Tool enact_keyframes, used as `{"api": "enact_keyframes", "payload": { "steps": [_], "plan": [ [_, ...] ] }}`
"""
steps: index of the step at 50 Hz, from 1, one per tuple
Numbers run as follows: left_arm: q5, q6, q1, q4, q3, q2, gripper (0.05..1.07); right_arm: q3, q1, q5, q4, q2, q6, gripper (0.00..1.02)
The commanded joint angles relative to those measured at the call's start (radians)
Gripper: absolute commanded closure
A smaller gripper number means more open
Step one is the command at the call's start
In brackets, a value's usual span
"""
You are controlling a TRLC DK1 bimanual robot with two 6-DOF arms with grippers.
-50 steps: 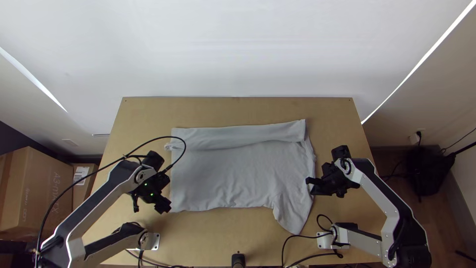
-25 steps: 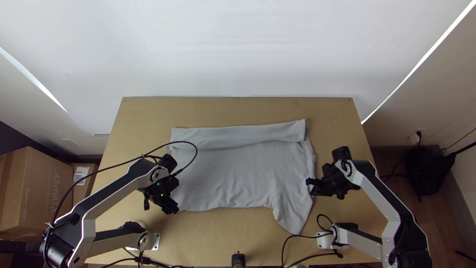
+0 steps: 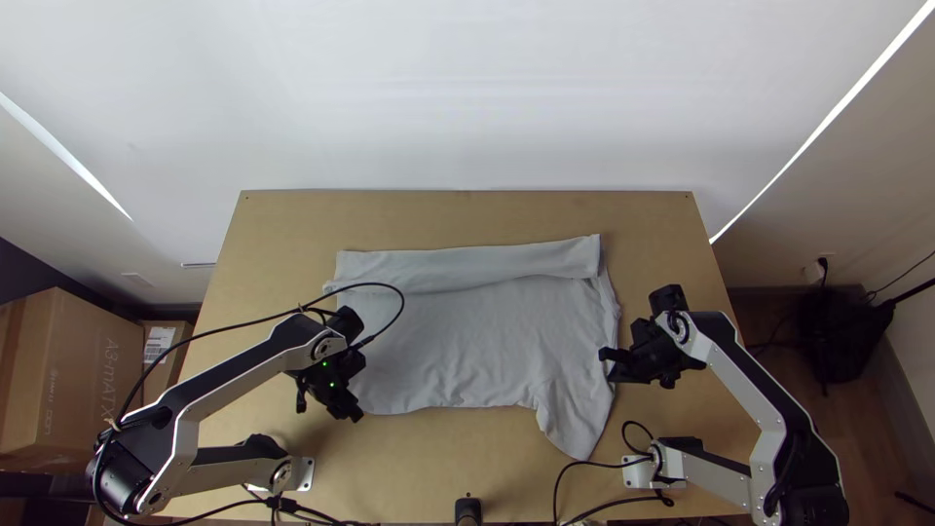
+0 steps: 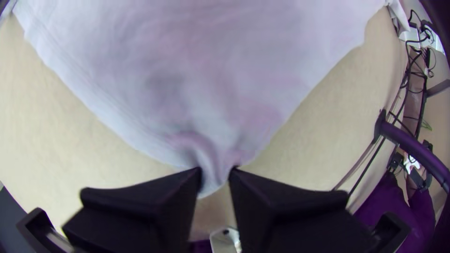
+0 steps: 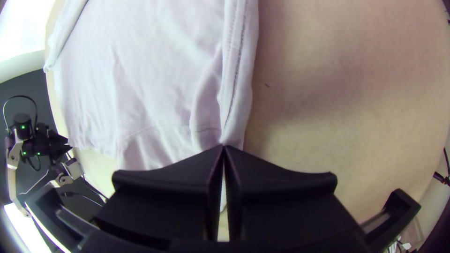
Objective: Fold the t-shirt
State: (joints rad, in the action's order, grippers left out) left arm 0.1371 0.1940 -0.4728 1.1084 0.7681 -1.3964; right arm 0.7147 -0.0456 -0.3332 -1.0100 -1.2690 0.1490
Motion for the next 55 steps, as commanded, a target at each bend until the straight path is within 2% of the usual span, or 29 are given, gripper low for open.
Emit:
{"api": "enact_keyframes", "payload": {
  "steps": [1, 10, 25, 34, 42, 55],
  "plan": [
    [0.012, 0.019, -0.017, -0.035, -0.024, 0.025, 1.04, 0.038, -0.004, -0.006, -0.013, -0.018, 0.014, 1.0],
    [0.01, 0.087, 0.053, -0.018, -0.027, 0.062, 1.04, 0.071, 0.05, -0.006, -0.015, -0.038, -0.003, 1.0],
    [-0.005, 0.225, 0.253, 0.036, -0.038, 0.151, 1.04, 0.1, 0.179, -0.003, -0.07, -0.118, -0.106, 1.0],
    [-0.021, 0.271, 0.327, 0.041, -0.047, 0.174, 1.04, 0.131, 0.219, 0.042, -0.087, -0.156, -0.138, 1.0],
    [-0.019, 0.266, 0.358, 0.031, 0.016, 0.203, 1.04, 0.203, 0.211, 0.04, -0.128, -0.15, -0.144, 1.0],
    [-0.005, 0.168, 0.399, -0.039, 0.165, 0.201, 1.04, 0.347, 0.174, 0.037, -0.176, -0.167, -0.14, 1.0]
  ]
}}
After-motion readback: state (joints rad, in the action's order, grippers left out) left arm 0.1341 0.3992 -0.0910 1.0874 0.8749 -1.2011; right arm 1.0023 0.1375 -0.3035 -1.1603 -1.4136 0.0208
